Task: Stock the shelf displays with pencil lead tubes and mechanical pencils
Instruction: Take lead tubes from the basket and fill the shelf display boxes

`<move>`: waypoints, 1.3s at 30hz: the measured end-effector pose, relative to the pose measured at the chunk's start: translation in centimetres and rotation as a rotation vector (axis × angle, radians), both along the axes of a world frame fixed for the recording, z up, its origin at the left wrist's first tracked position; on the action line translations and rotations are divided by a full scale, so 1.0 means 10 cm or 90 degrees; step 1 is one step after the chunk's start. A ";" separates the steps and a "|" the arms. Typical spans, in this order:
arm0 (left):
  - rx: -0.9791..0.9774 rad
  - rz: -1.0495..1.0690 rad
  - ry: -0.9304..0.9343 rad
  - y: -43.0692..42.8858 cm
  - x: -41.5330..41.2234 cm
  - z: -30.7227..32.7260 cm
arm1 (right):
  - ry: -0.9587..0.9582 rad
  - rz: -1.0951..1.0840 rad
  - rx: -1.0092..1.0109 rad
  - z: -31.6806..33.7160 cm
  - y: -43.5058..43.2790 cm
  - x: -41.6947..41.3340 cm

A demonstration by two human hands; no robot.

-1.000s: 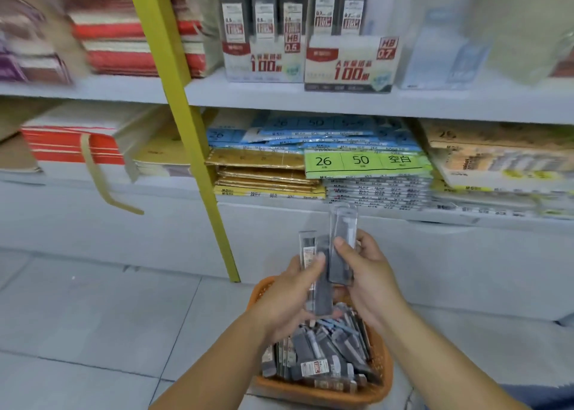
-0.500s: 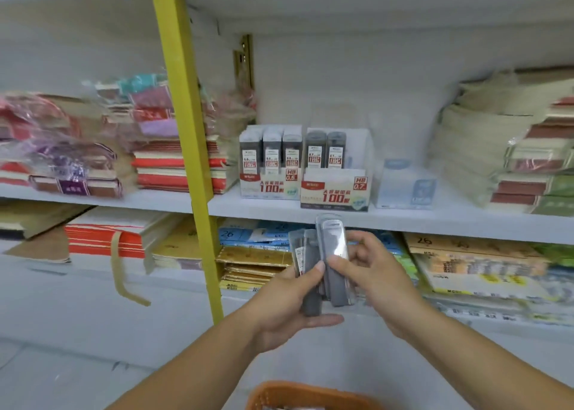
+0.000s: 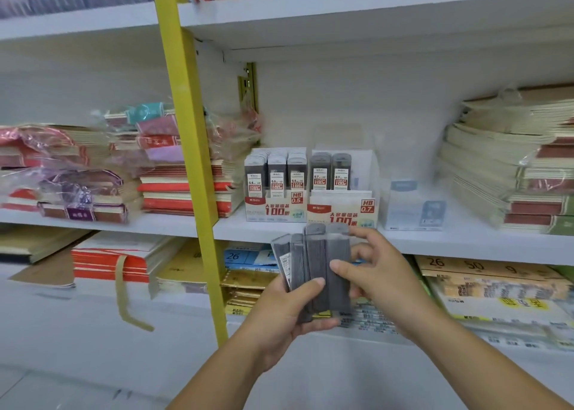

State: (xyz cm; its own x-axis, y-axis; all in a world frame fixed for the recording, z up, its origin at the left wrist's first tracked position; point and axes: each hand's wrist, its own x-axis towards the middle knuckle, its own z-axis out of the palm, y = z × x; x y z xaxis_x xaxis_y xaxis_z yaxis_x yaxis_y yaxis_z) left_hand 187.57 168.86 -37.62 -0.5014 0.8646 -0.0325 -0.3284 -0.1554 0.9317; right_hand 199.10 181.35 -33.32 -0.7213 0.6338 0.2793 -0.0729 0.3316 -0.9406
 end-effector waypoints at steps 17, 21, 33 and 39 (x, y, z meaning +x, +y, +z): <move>-0.022 0.098 0.000 -0.03 0.01 0.13 | 0.067 0.027 -0.038 0.13 0.01 0.10; -0.009 0.114 0.000 0.00 -0.01 0.17 | 0.058 -0.004 0.033 0.24 -0.03 0.12; 0.115 0.135 0.086 0.22 -0.38 0.51 | -0.026 -0.184 0.592 1.44 0.82 -0.41; 0.110 0.118 0.073 0.28 -0.49 0.44 | -0.162 -0.151 0.601 1.37 1.05 -0.71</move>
State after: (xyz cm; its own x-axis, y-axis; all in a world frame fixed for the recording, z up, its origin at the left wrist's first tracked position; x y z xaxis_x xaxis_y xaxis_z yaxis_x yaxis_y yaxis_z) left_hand 182.65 171.62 -33.25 -0.6436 0.7455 0.1734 -0.1738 -0.3629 0.9155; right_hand 192.04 191.90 -19.62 -0.7135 0.3680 0.5963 0.2582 0.9292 -0.2644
